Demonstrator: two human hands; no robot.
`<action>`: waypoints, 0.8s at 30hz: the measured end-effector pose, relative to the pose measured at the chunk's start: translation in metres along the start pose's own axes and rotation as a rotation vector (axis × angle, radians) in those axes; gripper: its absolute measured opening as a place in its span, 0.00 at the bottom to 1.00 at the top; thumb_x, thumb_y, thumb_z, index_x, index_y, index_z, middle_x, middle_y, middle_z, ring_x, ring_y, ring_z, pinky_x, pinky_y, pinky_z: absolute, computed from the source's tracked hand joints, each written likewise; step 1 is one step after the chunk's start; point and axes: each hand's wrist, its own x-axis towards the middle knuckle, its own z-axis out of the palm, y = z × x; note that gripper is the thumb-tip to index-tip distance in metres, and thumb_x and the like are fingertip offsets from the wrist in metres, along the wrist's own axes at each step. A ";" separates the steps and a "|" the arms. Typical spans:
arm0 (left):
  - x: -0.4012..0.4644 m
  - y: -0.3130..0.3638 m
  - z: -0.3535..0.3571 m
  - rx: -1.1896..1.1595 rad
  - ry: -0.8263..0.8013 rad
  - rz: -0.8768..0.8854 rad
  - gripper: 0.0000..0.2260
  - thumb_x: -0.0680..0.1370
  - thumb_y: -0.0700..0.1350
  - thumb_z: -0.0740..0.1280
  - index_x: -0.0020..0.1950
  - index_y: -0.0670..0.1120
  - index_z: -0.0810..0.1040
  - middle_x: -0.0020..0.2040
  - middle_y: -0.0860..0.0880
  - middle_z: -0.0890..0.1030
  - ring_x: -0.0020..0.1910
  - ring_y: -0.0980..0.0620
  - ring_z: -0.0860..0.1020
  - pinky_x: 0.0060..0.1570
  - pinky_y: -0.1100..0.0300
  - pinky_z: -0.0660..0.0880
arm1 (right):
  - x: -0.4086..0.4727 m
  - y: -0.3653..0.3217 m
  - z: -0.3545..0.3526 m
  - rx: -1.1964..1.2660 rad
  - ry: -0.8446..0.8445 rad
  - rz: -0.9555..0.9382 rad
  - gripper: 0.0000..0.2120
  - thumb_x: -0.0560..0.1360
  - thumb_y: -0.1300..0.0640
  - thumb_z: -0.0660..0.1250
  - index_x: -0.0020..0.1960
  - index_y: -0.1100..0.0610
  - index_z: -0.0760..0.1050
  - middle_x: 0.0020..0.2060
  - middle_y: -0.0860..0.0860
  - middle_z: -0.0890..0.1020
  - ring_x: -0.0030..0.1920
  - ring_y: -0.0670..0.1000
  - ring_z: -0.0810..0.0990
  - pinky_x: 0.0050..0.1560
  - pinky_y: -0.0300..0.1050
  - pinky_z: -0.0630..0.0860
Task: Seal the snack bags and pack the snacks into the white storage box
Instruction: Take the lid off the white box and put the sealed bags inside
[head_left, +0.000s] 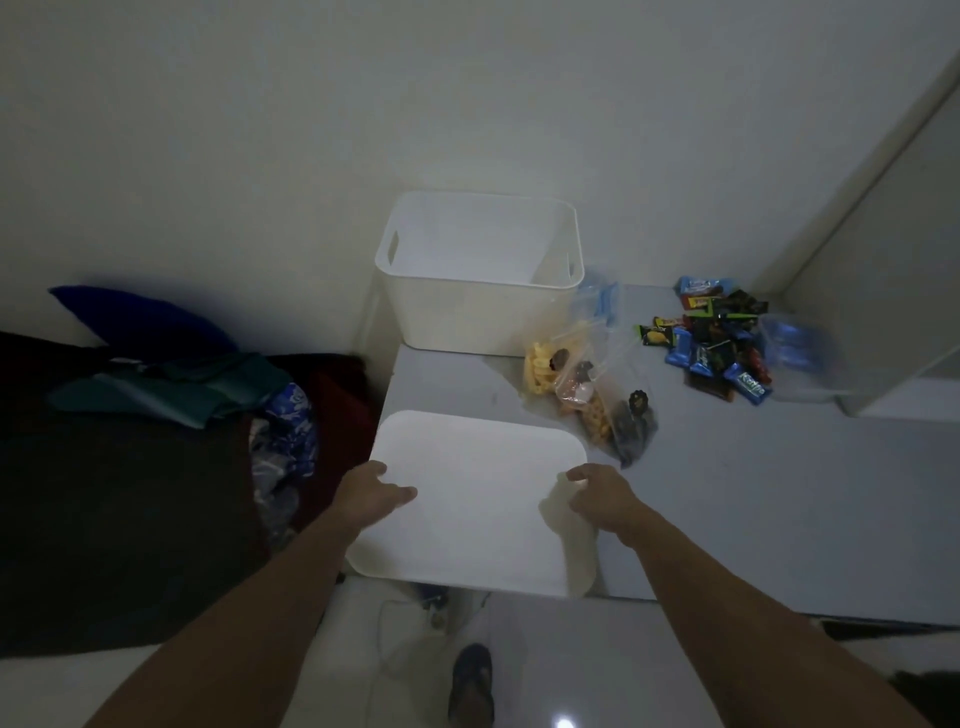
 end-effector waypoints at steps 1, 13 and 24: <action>0.005 0.002 0.002 0.046 -0.010 -0.001 0.35 0.70 0.46 0.75 0.71 0.36 0.65 0.71 0.38 0.69 0.66 0.40 0.72 0.66 0.47 0.70 | 0.003 0.000 -0.001 -0.002 -0.002 0.002 0.21 0.73 0.65 0.63 0.66 0.57 0.72 0.67 0.56 0.71 0.64 0.55 0.72 0.56 0.43 0.72; 0.002 0.133 0.047 0.246 0.071 0.339 0.25 0.73 0.50 0.71 0.66 0.40 0.74 0.66 0.41 0.76 0.64 0.43 0.74 0.63 0.56 0.69 | 0.021 -0.068 -0.090 -0.188 0.499 -0.271 0.08 0.72 0.59 0.66 0.50 0.55 0.81 0.47 0.55 0.83 0.48 0.56 0.80 0.51 0.47 0.77; 0.013 0.218 0.131 0.192 0.016 0.374 0.18 0.72 0.46 0.71 0.61 0.42 0.77 0.58 0.41 0.80 0.56 0.42 0.78 0.53 0.57 0.73 | 0.070 -0.068 -0.158 -0.893 0.130 -0.416 0.28 0.72 0.64 0.65 0.69 0.49 0.67 0.76 0.55 0.56 0.76 0.60 0.51 0.73 0.64 0.53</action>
